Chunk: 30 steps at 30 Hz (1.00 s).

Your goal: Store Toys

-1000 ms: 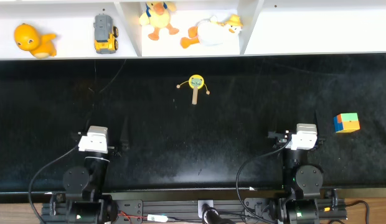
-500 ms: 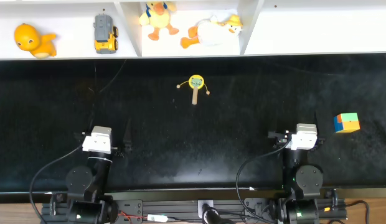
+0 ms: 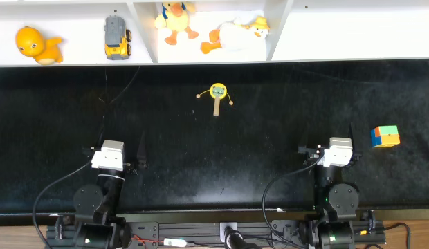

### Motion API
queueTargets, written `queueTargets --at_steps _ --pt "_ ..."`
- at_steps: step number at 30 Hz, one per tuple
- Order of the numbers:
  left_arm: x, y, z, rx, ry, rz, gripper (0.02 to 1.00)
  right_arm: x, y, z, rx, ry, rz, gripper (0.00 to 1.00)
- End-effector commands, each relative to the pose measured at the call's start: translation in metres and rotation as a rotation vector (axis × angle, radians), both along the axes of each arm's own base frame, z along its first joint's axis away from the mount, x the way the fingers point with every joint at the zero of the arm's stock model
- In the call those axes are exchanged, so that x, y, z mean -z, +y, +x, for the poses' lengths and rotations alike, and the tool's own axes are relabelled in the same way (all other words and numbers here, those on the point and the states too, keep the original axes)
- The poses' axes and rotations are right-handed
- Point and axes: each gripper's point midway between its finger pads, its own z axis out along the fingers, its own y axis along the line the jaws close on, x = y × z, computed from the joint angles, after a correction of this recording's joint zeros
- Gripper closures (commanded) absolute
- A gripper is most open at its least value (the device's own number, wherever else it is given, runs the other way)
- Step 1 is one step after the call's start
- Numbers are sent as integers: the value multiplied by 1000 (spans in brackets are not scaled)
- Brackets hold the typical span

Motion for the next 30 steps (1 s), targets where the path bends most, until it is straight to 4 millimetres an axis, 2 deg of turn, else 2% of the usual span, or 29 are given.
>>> queueTargets --at_steps 1,7,11,15,17,20,21,24,26,27,28,30 --pt "-1 1 0 -7 -8 16 20 3 -15 -2 88 12 -76 7" --pt "-1 1 0 -7 -8 16 20 7 -30 2 172 114 -89 5" --pt "-1 1 0 -7 -8 16 20 19 -15 12 122 291 82 7" --pt "-1 1 0 -7 -8 15 20 45 7 8 113 627 229 5" --pt "-1 1 0 -7 -8 15 20 52 24 5 99 787 271 7" --pt "-1 1 0 -7 -8 15 20 53 50 10 60 912 244 5" --pt "-1 1 0 -7 -8 15 20 51 68 17 16 947 211 7" --pt "-1 1 0 -7 -8 15 20 50 104 32 -21 980 208 5" --pt "-1 1 0 -7 -8 15 20 52 134 45 10 990 261 5" --pt "-1 1 0 -7 -8 15 20 54 142 48 21 993 274 5" --pt "-1 1 0 -7 -8 15 20 58 161 54 49 999 306 5" --pt "-1 1 0 -7 -8 15 20 67 183 60 58 1014 287 5"
